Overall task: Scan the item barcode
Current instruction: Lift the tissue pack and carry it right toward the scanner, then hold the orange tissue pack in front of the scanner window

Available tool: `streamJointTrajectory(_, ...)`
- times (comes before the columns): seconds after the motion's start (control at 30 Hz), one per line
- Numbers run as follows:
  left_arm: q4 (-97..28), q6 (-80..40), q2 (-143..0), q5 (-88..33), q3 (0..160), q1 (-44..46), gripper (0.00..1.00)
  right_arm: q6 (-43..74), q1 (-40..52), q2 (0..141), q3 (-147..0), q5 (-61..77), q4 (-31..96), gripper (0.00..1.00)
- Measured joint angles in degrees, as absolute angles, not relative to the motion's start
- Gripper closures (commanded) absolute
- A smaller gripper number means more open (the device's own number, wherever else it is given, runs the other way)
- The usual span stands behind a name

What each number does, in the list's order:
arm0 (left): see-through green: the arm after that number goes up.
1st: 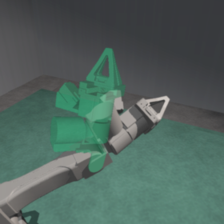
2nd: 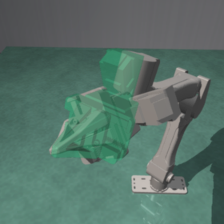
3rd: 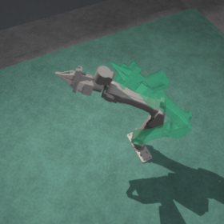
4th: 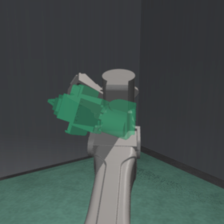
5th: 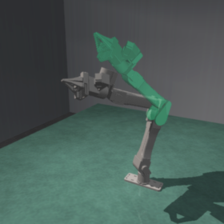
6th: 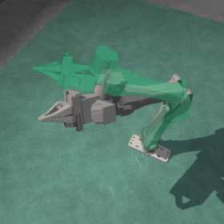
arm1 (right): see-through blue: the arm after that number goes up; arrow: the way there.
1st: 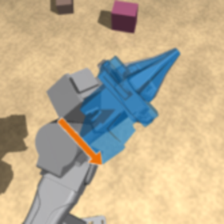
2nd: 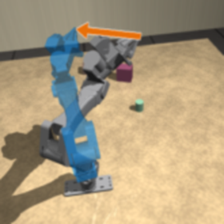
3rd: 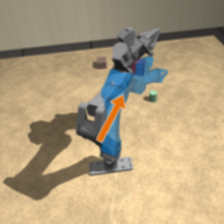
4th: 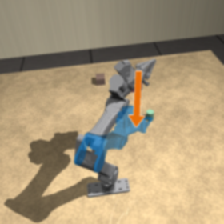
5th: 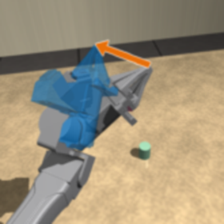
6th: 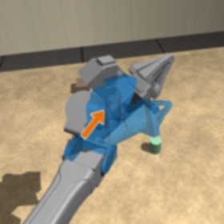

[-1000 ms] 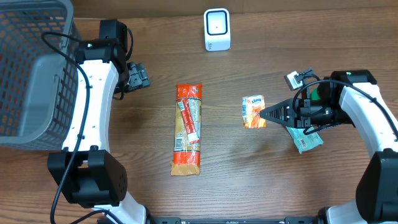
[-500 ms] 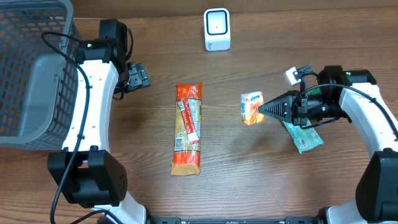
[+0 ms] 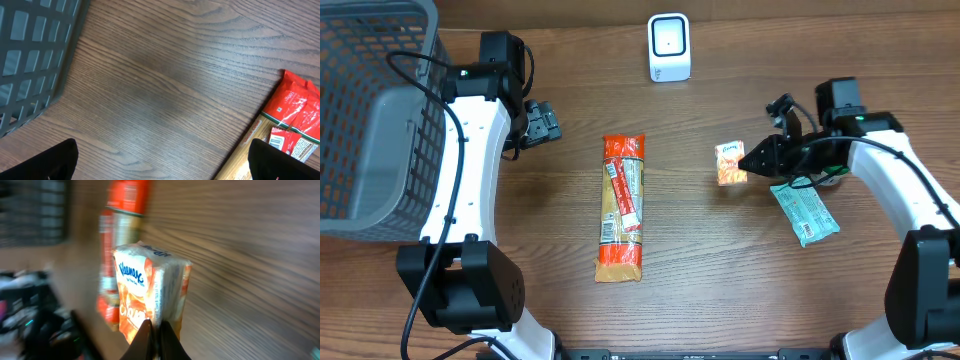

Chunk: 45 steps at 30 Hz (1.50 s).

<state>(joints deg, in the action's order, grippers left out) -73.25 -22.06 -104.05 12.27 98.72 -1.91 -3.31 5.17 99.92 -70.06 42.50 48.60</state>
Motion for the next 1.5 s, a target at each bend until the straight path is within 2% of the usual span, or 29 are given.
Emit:
streamJointTrajectory(0.13, -73.3, -22.1, -104.0, 12.3, 98.7, -1.9, 0.00, 1.8, 7.0, 99.9, -70.2, 34.3, 49.9, 0.96)
streamJointTrajectory(0.3, -73.3, -22.1, -104.0, 12.3, 98.7, -1.9, 0.00, 4.6, 7.3, 100.1, -75.4, 28.8, 57.6, 0.96)
streamJointTrajectory(0.5, -73.3, -22.1, -104.0, 12.3, 98.7, -1.9, 0.00, 6.7, 7.8, 100.2, -90.2, 20.1, 70.1, 0.97)
streamJointTrajectory(0.7, -73.3, -22.1, -104.0, 12.3, 98.7, -1.9, 0.00, 9.0, 10.1, 100.2, -103.3, 14.1, 76.8, 0.97)
streamJointTrajectory(1.03, -73.3, -22.1, -104.0, 12.3, 98.7, -1.9, 0.00, 11.7, 17.0, 109.4, -140.7, 4.9, 91.0, 0.97)
streamJointTrajectory(1.27, -73.3, -22.1, -104.0, 12.3, 98.7, -1.9, 0.00, 9.8, 19.1, 116.8, -146.1, 0.4, 83.6, 0.96)
streamJointTrajectory(1.5, -73.3, -22.1, -104.0, 12.3, 98.7, -1.9, 0.00, -1.7, 22.5, 125.6, -145.5, -7.2, 72.4, 0.96)
